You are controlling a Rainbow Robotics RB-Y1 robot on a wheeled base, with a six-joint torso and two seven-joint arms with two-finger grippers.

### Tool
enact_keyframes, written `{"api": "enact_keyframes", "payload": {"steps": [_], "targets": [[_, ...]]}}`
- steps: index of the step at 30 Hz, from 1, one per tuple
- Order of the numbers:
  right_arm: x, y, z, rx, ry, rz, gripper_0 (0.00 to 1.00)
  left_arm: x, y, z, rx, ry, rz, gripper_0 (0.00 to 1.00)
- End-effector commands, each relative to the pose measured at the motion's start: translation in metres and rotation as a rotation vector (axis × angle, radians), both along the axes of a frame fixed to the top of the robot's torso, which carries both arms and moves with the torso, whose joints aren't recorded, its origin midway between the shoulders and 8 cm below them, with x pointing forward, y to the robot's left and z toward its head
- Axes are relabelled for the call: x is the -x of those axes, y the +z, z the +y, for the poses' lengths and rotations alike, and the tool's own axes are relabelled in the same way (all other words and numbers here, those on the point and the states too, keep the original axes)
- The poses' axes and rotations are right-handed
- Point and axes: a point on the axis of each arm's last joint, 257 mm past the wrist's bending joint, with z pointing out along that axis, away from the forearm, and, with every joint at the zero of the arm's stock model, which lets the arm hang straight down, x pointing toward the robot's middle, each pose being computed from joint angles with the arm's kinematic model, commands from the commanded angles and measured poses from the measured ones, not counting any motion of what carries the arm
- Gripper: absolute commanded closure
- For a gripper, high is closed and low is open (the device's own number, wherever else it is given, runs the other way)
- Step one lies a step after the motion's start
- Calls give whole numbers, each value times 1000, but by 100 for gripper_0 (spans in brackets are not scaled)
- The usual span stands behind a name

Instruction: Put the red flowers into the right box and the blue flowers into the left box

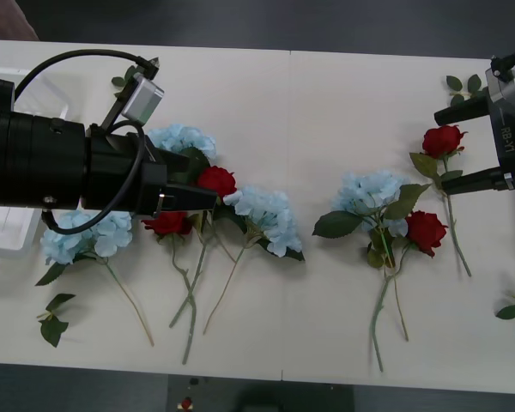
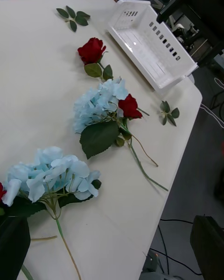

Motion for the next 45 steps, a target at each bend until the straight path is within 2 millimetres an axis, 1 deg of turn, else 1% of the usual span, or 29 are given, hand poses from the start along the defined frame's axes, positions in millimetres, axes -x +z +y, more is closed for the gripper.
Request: {"api": "enact_keyframes", "payload": {"steps": [1, 4, 6, 9, 10, 11, 12, 13, 17, 18, 19, 23, 24, 25, 26, 27, 29, 33, 34, 36, 38, 42, 45], "targets": [[-1, 5, -6, 17, 0, -22, 0, 9, 8, -19, 57, -43, -18, 0], [-5, 14, -10, 25, -11, -46, 0, 7, 28, -19, 100, -36, -12, 0], [-9, 16, -14, 37, -24, -59, 0, 6, 36, -14, 101, -24, 3, 0], [-14, 16, -20, 61, -45, -69, 0, 3, 45, 1, 80, 27, 75, 0], [-17, 14, -24, 72, -59, -72, 0, 1, 48, 9, 72, 57, 109, 0], [-20, 14, -28, 86, -74, -79, 0, 0, 49, 17, 58, 88, 141, 0], [-22, 13, -31, 96, -83, -81, 0, -1, 48, 21, 48, 102, 157, 0], [-26, 12, -38, 113, -106, -90, 0, -2, 46, 31, 20, 139, 190, 0], [-36, 7, -57, 171, -164, -103, 0, -4, 31, 60, -63, 250, 285, 0], [-39, 5, -62, 166, -221, -68, 0, -5, 25, 70, -90, 288, 315, 0], [-41, 5, -65, 163, -254, -49, 0, -5, 22, 74, -99, 307, 330, 0], [-53, -4, -91, 134, -509, 94, 0, -7, 3, 107, -116, 448, 426, 0], [-53, -4, -91, 134, -509, 94, 0, -7, 3, 107, -116, 448, 426, 0], [-59, -9, -105, 119, -639, 155, 0, -7, -7, 129, -117, 522, 460, 0], [-60, -11, -110, 110, -678, 179, 0, -7, -10, 134, -117, 541, 469, 0], [-63, -16, -120, 87, -764, 228, 0, -4, -18, 146, -114, 581, 499, 0], [-65, -22, -131, 65, -843, 278, 0, -1, -27, 157, -110, 615, 524, 0], [-75, -38, -165, 2, -1051, 376, 0, 11, -50, 186, -109, 701, 585, 0], [-77, -40, -170, -8, -1080, 386, 0, 13, -54, 191, -113, 712, 593, 0], [-84, -46, -186, -42, -1181, 422, 0, 19, -66, 203, -117, 753, 622, 0], [-90, -50, -197, -74, -1257, 450, 0, 25, -77, 212, -116, 804, 665, 0], [-106, -59, -212, -111, -1379, 472, 0, 32, -92, 220, -106, 883, 727, 0], [-121, -66, -217, -152, -1442, 478, 0, 39, -99, 222, -92, 937, 776, 0]]}}
